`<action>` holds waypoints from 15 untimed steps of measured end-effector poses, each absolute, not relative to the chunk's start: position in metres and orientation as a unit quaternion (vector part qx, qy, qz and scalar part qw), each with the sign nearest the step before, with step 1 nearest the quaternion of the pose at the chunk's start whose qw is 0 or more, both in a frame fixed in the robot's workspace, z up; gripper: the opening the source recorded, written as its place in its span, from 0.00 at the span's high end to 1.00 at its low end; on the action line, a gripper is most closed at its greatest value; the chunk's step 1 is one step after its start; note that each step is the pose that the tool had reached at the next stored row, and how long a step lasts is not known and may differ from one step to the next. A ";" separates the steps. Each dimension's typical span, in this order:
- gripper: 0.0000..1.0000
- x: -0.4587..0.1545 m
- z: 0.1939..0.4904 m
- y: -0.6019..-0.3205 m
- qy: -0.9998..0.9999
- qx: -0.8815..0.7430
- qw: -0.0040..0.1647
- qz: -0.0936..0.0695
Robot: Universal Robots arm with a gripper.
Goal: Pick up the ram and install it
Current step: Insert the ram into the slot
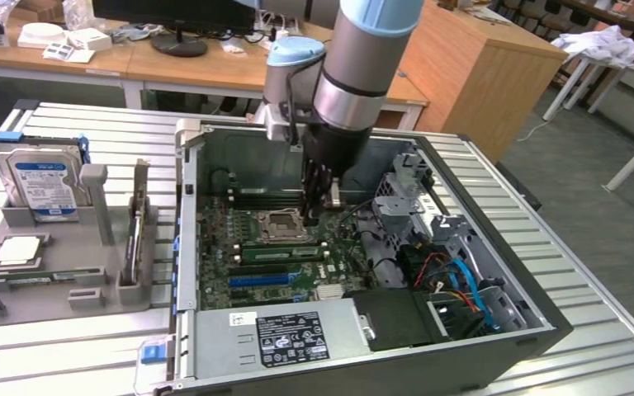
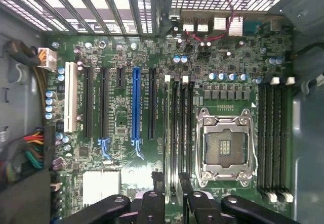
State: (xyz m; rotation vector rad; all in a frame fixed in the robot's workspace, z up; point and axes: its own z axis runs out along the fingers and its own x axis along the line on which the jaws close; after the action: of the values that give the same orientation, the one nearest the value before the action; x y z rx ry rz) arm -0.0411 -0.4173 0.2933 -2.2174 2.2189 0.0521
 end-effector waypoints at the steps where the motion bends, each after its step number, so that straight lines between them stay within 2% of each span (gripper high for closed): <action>1: 0.75 -0.041 0.296 -0.417 0.707 -0.707 0.002 0.017; 6: 0.75 -0.041 0.309 -0.417 0.707 -0.707 0.002 0.017; 10: 0.75 -0.041 0.337 -0.417 0.707 -0.707 0.002 0.017; 15: 0.75 -0.041 0.345 -0.417 0.707 -0.707 0.002 0.017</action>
State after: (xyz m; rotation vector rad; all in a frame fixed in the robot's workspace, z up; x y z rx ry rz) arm -0.0411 -0.4173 0.3454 -2.2174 2.2189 0.0521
